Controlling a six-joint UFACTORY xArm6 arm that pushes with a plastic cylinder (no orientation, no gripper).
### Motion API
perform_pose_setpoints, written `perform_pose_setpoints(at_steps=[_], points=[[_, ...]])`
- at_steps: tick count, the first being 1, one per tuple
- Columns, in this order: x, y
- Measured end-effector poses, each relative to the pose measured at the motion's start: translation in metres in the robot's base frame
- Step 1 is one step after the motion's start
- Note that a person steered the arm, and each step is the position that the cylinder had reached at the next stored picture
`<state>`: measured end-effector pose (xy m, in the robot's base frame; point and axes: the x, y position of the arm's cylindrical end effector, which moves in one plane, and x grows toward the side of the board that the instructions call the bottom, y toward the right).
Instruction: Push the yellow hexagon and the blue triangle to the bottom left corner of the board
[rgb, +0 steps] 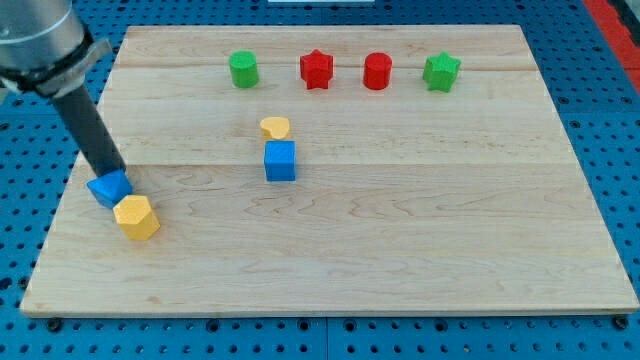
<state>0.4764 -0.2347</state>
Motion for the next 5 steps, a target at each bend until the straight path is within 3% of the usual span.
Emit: perform_pose_setpoints(at_steps=[1,3,4,5], points=[[0.028,0.036],[0.006,0.053],[0.04,0.07],[0.033,0.125]])
